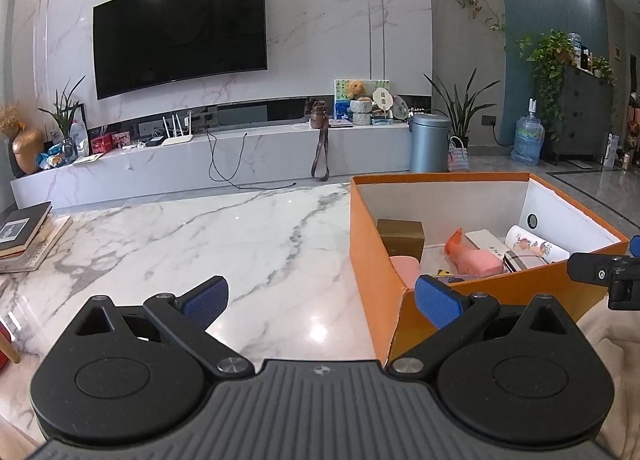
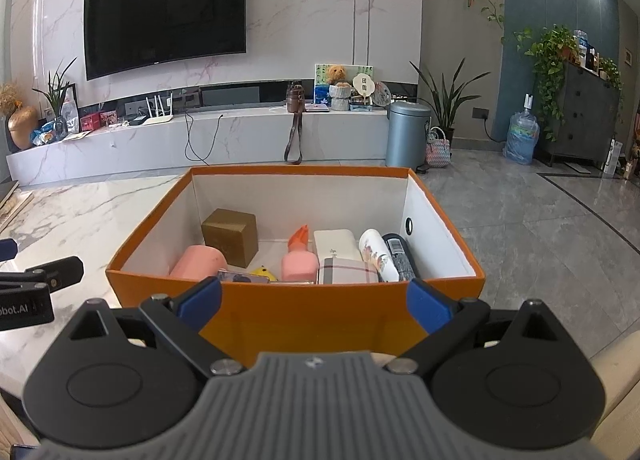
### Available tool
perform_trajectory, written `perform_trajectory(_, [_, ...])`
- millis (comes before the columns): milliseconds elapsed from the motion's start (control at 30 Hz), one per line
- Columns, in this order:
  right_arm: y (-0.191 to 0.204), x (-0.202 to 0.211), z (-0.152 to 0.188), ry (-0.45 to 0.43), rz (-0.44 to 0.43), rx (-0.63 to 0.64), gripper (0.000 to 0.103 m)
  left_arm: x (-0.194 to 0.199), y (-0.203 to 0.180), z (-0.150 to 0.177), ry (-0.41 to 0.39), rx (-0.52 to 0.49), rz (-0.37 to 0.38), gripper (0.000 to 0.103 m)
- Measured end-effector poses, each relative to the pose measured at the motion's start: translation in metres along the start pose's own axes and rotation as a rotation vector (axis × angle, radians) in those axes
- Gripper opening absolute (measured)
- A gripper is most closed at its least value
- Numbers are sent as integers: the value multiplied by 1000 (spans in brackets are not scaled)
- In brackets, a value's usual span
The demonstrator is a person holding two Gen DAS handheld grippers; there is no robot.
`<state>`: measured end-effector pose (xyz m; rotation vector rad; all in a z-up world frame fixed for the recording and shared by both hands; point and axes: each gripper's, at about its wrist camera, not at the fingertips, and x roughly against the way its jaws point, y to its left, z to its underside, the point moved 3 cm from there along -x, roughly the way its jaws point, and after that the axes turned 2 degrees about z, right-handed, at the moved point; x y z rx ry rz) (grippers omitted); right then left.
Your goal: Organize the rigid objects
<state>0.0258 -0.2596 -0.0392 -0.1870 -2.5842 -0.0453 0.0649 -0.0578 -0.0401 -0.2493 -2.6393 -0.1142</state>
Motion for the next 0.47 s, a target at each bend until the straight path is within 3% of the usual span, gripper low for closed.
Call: perform_trajectory(467, [0, 0, 0, 3, -1, -2, 98, 1, 2, -1, 0, 9, -4, 103])
